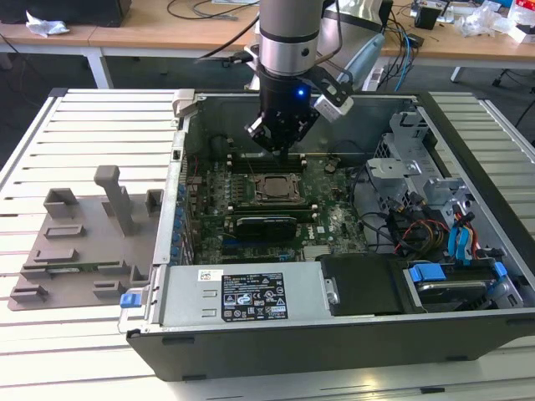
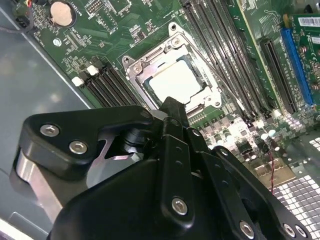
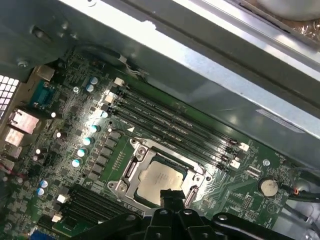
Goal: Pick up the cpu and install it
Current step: 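Install the first cpu locking lever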
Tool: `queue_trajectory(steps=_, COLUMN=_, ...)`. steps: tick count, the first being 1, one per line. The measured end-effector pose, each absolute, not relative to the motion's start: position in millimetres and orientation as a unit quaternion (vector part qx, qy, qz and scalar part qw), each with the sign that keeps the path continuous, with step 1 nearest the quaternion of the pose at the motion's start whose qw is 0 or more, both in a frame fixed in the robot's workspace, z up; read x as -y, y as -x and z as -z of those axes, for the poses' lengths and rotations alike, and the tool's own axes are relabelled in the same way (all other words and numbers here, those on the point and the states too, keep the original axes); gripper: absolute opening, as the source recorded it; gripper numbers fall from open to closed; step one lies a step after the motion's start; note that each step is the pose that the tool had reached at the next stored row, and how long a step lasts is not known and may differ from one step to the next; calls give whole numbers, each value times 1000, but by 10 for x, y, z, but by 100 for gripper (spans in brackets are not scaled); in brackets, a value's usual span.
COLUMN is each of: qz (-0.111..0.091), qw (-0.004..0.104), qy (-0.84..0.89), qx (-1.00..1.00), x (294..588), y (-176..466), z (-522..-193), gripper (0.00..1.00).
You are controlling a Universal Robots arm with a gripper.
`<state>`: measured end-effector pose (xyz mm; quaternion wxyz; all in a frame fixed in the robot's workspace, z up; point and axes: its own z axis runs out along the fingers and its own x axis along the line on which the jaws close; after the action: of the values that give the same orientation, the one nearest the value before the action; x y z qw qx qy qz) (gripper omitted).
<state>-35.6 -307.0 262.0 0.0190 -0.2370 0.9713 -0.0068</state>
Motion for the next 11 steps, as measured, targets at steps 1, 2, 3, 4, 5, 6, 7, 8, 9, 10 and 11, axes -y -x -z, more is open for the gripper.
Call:
queue_trajectory(steps=1, qz=7, qw=19, qy=242, qx=-970, x=3070, y=355, z=-2620, gripper=11)
queue_trajectory(steps=2, qz=8, qw=19, qy=214, qx=-977, x=3070, y=356, z=-2621, gripper=11)
queue_trajectory(steps=3, qz=8, qw=18, qy=190, qx=-982, x=3070, y=356, z=-2620, gripper=11)
queue_trajectory(steps=4, qz=8, qw=18, qy=188, qx=-982, x=3070, y=356, z=-2620, gripper=11)
queue_trajectory(steps=5, qz=8, qw=18, qy=184, qx=-983, x=3070, y=356, z=-2620, gripper=11)
queue_trajectory(steps=6, qz=9, qw=18, qy=179, qx=-984, x=3070, y=356, z=-2620, gripper=11)
queue_trajectory(steps=7, qz=9, qw=18, qy=177, qx=-984, x=3070, y=356, z=-2620, gripper=11)
queue_trajectory(steps=8, qz=9, qw=18, qy=176, qx=-984, x=3070, y=356, z=-2620, gripper=11)
queue_trajectory(steps=9, qz=9, qw=18, qy=174, qx=-984, x=3070, y=355, z=-2620, gripper=11)
queue_trajectory(steps=10, qz=9, qw=18, qy=173, qx=-985, x=3070, y=356, z=-2620, gripper=11)
queue_trajectory(steps=11, qz=9, qw=18, qy=172, qx=-985, x=3070, y=356, z=-2620, gripper=11)
